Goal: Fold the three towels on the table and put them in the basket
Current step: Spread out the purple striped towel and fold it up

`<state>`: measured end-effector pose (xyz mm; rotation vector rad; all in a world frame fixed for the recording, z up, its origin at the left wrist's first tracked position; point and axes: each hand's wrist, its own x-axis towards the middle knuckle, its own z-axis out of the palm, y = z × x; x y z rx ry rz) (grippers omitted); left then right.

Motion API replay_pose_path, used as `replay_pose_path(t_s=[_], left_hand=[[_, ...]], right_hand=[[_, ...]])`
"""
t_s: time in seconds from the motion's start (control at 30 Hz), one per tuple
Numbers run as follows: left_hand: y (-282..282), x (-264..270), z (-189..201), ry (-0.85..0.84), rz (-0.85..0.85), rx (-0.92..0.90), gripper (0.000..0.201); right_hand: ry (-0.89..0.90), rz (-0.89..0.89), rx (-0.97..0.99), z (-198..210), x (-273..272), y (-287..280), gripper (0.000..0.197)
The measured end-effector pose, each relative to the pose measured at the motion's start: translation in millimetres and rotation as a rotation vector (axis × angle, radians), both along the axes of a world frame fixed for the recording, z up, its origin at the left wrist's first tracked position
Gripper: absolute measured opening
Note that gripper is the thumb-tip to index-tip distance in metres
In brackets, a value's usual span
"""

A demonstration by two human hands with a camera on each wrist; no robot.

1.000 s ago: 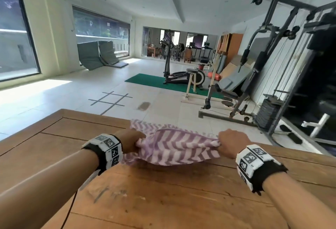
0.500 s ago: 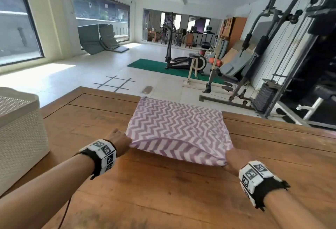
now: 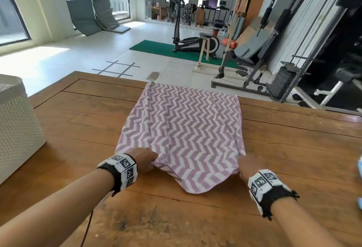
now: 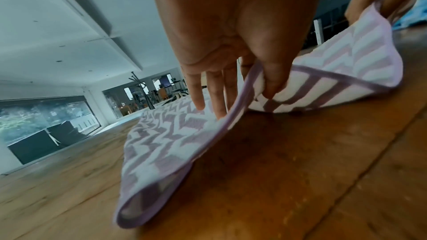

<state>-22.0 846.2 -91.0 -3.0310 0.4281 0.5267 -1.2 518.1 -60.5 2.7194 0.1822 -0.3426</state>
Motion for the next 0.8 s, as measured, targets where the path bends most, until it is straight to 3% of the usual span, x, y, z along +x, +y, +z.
replay_pose_path(t_s=[0.1, 0.23, 0.33, 0.47, 0.6, 0.8], left_hand=[[-5, 4, -20, 0.074, 0.012, -0.003, 0.023], [8, 9, -39, -0.004, 0.14, -0.038, 0.053], [27, 15, -45, -0.093, 0.19, 0.07, 0.044], [54, 18, -39, -0.143, 0.277, 0.048, 0.028], [66, 14, -28, -0.146, 0.349, -0.071, 0.031], [39, -29, -20, 0.014, 0.252, -0.214, 0.031]], right_hand=[[-0.001, 0.066, 0.085, -26, 12, 0, 0.041], [0.092, 0.211, 0.164, -59, 21, 9, 0.044], [0.104, 0.192, 0.269, -67, 30, 15, 0.035], [0.126, 0.143, 0.42, -58, 47, 2, 0.034], [0.11, 0.103, 0.323, -46, 47, -15, 0.031], [0.058, 0.09, 0.135, -41, 13, -12, 0.029]])
